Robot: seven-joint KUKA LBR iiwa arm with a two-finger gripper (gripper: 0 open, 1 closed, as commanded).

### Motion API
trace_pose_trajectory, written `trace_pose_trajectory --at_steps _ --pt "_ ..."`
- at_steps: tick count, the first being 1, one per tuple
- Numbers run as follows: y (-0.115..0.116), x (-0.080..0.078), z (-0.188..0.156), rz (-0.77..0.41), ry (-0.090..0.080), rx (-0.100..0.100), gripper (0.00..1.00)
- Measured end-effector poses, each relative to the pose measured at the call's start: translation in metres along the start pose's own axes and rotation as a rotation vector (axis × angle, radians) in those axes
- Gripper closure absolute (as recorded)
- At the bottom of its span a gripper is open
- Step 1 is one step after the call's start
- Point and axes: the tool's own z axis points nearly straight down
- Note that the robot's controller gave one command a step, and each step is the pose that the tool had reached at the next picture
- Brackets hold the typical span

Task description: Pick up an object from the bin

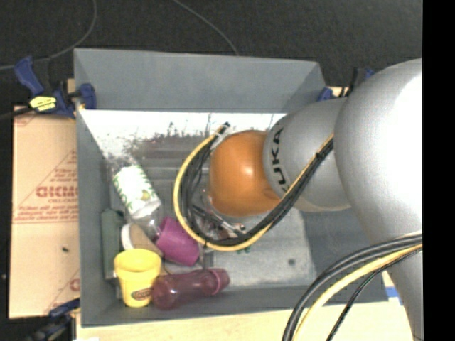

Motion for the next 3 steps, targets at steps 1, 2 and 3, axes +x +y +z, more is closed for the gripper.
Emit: trace_pose_trajectory --at_steps 1,2,3 --pt "0.0025 0.0020 -0.0005 0.062 -0.001 0.005 1.00" --pt "0.0025 0.0020 -0.0005 0.063 -0.001 0.005 1.00" --pt "0.0065 0.0028 -0.0005 0.149 -0.002 0.009 1.00"
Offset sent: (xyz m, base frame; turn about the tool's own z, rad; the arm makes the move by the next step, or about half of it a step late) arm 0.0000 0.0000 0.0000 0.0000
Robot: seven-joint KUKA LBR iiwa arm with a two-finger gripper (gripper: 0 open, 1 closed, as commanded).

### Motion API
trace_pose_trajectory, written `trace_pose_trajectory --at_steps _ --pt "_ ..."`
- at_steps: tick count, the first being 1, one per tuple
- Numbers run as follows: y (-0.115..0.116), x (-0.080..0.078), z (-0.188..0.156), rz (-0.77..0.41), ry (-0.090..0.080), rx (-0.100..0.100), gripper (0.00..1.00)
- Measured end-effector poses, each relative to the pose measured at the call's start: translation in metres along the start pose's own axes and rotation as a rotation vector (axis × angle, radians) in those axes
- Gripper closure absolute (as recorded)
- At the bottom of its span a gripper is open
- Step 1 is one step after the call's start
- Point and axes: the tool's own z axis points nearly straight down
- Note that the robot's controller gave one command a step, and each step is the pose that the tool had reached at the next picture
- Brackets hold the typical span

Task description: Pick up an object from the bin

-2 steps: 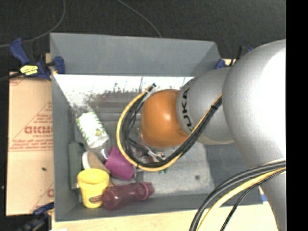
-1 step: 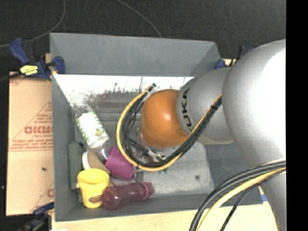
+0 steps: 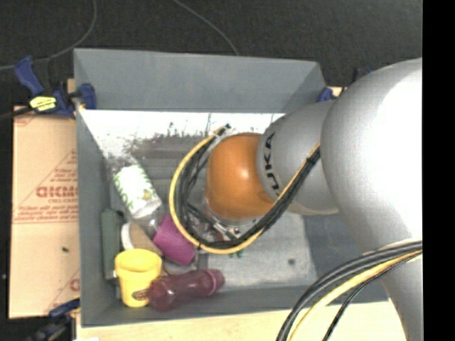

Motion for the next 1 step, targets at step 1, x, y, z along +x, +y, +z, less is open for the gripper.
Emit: trace_pose_trajectory --at_steps 1 --pt "0.0000 0.0000 0.0000 0.000 0.000 0.000 1.00"
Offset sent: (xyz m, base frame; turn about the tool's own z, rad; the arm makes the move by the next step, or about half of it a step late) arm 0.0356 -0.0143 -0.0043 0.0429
